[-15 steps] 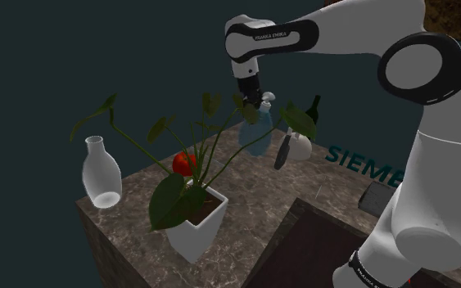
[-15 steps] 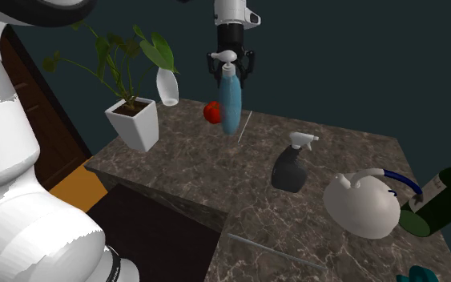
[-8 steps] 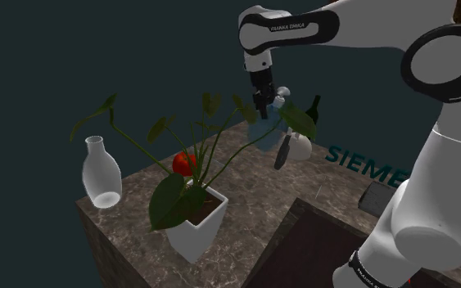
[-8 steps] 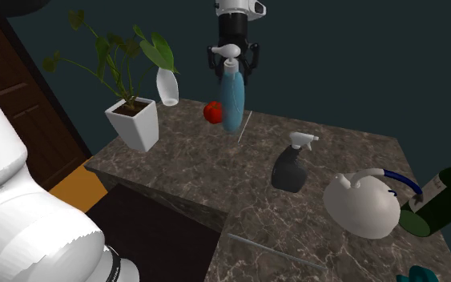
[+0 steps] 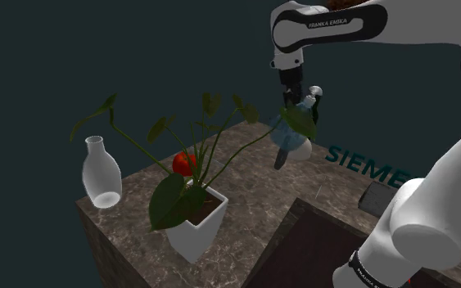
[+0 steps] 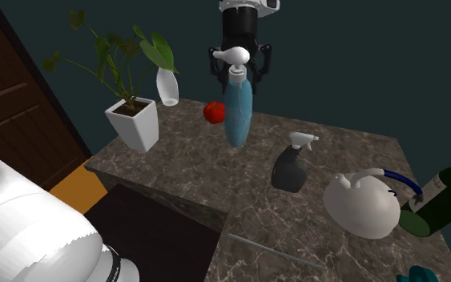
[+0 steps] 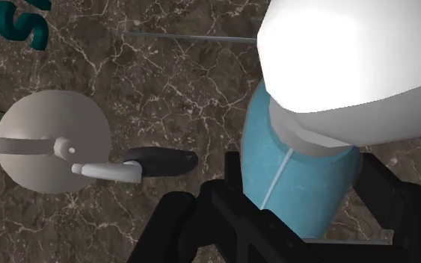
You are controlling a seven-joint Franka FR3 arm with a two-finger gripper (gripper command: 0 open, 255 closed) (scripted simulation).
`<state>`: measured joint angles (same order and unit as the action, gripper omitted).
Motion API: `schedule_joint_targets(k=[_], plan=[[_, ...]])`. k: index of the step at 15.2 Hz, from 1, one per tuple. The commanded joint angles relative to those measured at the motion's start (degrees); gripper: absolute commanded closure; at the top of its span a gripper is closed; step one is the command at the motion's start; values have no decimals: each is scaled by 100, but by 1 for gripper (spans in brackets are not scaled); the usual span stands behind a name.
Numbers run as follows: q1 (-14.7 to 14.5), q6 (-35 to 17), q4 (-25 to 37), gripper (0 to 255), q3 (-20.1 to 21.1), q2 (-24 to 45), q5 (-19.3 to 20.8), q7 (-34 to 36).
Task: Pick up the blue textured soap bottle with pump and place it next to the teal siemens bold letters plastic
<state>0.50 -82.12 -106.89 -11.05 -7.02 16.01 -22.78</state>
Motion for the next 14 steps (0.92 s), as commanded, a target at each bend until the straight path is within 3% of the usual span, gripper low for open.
schedule_joint_targets(k=[1,14], plan=[[75,-4,-369,255,-73,-407,130,-129],[673,363,-1434,255,-702,-2255,1095,-1313]])
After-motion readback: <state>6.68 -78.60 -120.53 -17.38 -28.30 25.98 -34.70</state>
